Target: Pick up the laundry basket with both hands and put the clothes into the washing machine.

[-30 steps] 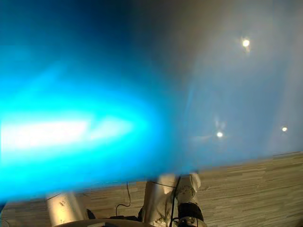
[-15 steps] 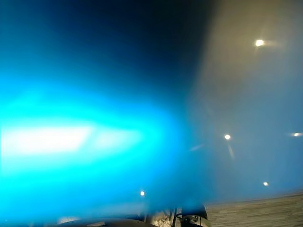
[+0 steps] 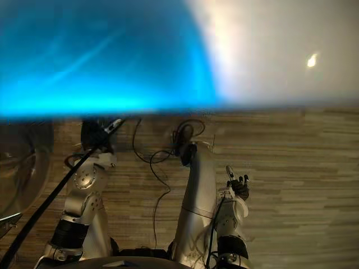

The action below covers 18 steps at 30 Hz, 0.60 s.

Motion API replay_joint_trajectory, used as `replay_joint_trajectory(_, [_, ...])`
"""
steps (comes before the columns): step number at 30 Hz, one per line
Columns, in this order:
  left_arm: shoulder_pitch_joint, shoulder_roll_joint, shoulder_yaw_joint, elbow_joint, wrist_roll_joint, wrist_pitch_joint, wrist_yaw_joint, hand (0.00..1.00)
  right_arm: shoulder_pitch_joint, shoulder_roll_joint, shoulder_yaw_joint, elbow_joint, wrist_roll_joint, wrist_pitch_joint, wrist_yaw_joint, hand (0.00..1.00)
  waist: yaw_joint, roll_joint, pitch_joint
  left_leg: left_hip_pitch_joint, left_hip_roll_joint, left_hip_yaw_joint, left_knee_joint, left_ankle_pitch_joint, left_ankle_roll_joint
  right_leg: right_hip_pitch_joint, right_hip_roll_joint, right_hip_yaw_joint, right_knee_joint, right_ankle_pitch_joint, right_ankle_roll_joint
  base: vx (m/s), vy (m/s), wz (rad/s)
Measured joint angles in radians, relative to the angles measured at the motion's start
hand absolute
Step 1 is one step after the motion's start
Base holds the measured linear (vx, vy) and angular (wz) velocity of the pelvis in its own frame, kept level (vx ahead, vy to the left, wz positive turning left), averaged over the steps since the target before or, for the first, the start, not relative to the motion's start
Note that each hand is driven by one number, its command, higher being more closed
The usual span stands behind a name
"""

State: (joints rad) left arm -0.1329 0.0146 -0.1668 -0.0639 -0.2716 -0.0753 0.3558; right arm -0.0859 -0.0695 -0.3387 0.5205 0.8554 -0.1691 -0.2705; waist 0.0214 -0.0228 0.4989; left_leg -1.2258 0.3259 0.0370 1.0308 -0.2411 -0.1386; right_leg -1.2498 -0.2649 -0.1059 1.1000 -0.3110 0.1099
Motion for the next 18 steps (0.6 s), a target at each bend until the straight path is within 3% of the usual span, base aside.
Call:
replay_joint_trajectory(6, [0.038,-0.023,0.101,0.261,0.003,0.019,-0.036,0.00,0.004,0.005,0.003,0.146,-0.038,0.030,-0.001,0.00,0.013,0.003,-0.002,0.293,-0.020,0.044,-0.170,0.040,-0.009,0.270,-0.009,-0.028,-0.120,0.005,-0.003,-0.01,-0.055,0.16])
replay_joint_trajectory(10, [0.080,-0.035,0.196,0.470,0.030,0.043,-0.066,0.00,0.030,0.019,-0.003,0.247,-0.056,0.070,0.000,0.00,0.013,0.018,-0.022,0.550,-0.039,0.078,-0.339,0.080,-0.011,0.517,-0.008,-0.066,-0.258,0.031,-0.006,0.08,-0.032,0.13])
replay_joint_trajectory(15, [0.153,-0.071,0.475,0.776,0.064,0.077,-0.114,0.00,0.125,0.057,-0.096,0.333,-0.146,0.126,0.007,0.00,0.007,0.032,-0.166,0.849,-0.059,0.134,-0.568,0.130,-0.021,0.779,-0.003,-0.101,-0.416,0.043,0.004,0.16,-0.046,0.05])
replay_joint_trajectory(18, [0.201,-0.086,0.663,0.932,0.092,0.093,-0.121,0.00,0.162,0.073,-0.178,0.375,-0.244,0.155,0.011,0.00,0.006,0.053,-0.272,1.011,-0.071,0.157,-0.769,0.207,-0.028,0.905,0.009,-0.140,-0.513,0.049,0.003,0.18,-0.096,0.12])
